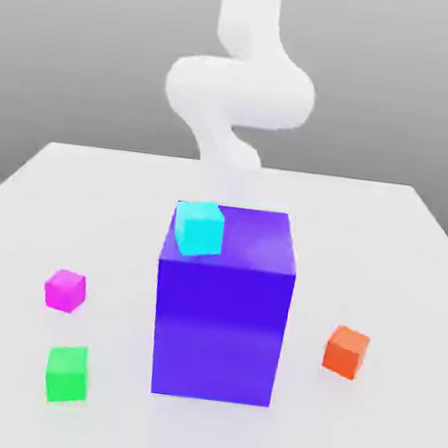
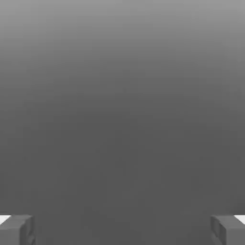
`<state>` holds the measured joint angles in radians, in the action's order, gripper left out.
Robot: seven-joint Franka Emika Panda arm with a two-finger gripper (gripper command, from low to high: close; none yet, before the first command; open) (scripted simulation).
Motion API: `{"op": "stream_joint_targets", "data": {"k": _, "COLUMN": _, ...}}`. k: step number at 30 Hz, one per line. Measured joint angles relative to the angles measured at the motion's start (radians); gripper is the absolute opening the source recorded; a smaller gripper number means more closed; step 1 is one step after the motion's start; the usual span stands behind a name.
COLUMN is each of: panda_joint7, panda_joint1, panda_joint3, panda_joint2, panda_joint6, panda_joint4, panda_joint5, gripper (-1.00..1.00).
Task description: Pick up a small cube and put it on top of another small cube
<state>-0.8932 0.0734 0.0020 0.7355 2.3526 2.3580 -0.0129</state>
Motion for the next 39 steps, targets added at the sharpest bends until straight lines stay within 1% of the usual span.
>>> {"op": "stream_joint_targets", "data": {"k": 9, "panda_joint7": -0.336, "panda_joint1": 0.263, "panda_joint3": -0.016, "panda_joint2": -0.235, "panda_joint6": 0.191, "panda_joint4": 0.211, "panda_joint5": -0.043, "gripper": 0.00}}
{"op": "stream_joint_targets", "data": {"k": 18, "panda_joint7": -0.655, "panda_joint1": 0.503, "panda_joint3": -0.069, "panda_joint2": -0.465, "panda_joint6": 0.379, "panda_joint4": 0.417, "panda_joint5": -0.073, "gripper": 0.00}}
{"op": "stream_joint_targets", "data": {"k": 22, "panda_joint7": -0.785, "panda_joint1": 0.593, "panda_joint3": -0.108, "panda_joint2": -0.567, "panda_joint6": 0.463, "panda_joint4": 0.509, "panda_joint5": -0.071, "gripper": 0.00}}
{"op": "stream_joint_targets", "data": {"k": 25, "panda_joint7": -0.866, "panda_joint1": 0.644, "panda_joint3": -0.145, "panda_joint2": -0.643, "panda_joint6": 0.526, "panda_joint4": 0.579, "panda_joint5": -0.046, "gripper": 0.00}}
{"op": "stream_joint_targets", "data": {"k": 27, "panda_joint7": -0.878, "panda_joint1": 0.658, "panda_joint3": -0.156, "panda_joint2": -0.705, "panda_joint6": 0.577, "panda_joint4": 0.593, "panda_joint5": -0.016, "gripper": 0.00}}
{"op": "stream_joint_targets", "data": {"k": 29, "panda_joint7": -0.858, "panda_joint1": 0.672, "panda_joint3": -0.137, "panda_joint2": -0.775, "panda_joint6": 0.633, "panda_joint4": 0.585, "panda_joint5": 0.028, "gripper": 0.00}}
{"op": "stream_joint_targets", "data": {"k": 32, "panda_joint7": -0.824, "panda_joint1": 0.728, "panda_joint3": -0.064, "panda_joint2": -0.882, "panda_joint6": 0.721, "panda_joint4": 0.567, "panda_joint5": 0.080, "gripper": 0.00}}
{"op": "stream_joint_targets", "data": {"k": 34, "panda_joint7": -0.820, "panda_joint1": 0.771, "panda_joint3": -0.022, "panda_joint2": -0.954, "panda_joint6": 0.780, "panda_joint4": 0.555, "panda_joint5": 0.081, "gripper": 0.00}}
{"op": "stream_joint_targets", "data": {"k": 35, "panda_joint7": -0.820, "panda_joint1": 0.786, "panda_joint3": -0.008, "panda_joint2": -0.979, "panda_joint6": 0.800, "panda_joint4": 0.551, "panda_joint5": 0.080, "gripper": -1.00}}
{"op": "stream_joint_targets", "data": {"k": 39, "panda_joint7": -0.821, "panda_joint1": 0.786, "panda_joint3": -0.008, "panda_joint2": -0.979, "panda_joint6": 0.802, "panda_joint4": 0.551, "panda_joint5": 0.079, "gripper": -1.00}}
